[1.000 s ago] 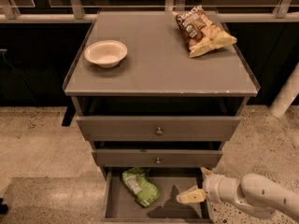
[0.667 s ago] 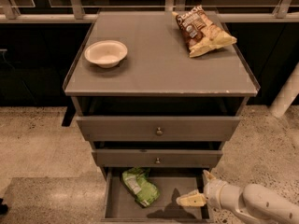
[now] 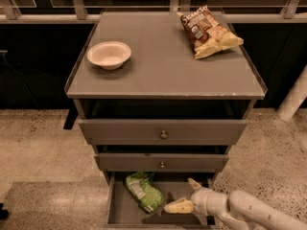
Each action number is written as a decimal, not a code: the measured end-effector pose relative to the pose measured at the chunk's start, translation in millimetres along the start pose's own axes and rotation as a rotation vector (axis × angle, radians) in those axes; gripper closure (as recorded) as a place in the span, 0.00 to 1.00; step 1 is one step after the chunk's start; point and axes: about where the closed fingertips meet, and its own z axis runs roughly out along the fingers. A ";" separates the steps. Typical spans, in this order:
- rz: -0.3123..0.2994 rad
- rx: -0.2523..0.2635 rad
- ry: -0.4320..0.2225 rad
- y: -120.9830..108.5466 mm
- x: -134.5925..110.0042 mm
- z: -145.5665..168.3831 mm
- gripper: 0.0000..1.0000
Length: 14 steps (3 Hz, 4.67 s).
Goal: Pick green rice chip bag from bottom drawer and place on counter
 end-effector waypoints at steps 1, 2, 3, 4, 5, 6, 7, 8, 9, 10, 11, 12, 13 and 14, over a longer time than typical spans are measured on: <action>0.026 -0.152 0.000 16.6 9.4 50.6 0.00; 0.025 -0.171 -0.004 20.6 7.5 55.2 0.00; 0.041 -0.137 -0.022 13.9 17.6 59.9 0.00; 0.038 -0.132 -0.009 2.7 40.8 85.6 0.00; 0.035 -0.130 0.007 -15.3 57.1 110.0 0.00; 0.034 -0.146 0.019 -27.8 70.5 136.4 0.00; 0.019 -0.164 0.041 -40.5 80.8 164.8 0.00; 0.015 -0.195 0.054 -45.6 87.7 192.2 0.00; 0.020 -0.236 0.047 -37.8 91.4 215.4 0.00; 0.036 -0.267 0.039 -24.2 98.1 230.8 0.00; 0.036 -0.268 0.039 -24.0 98.4 231.0 0.19; 0.036 -0.268 0.039 -23.9 98.4 231.0 0.42; 0.036 -0.268 0.039 -23.9 98.4 231.0 0.65; 0.036 -0.268 0.039 -23.9 98.4 231.0 0.89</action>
Offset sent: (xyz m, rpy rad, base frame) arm 0.0068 0.0408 -0.0255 0.0863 0.0443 0.0982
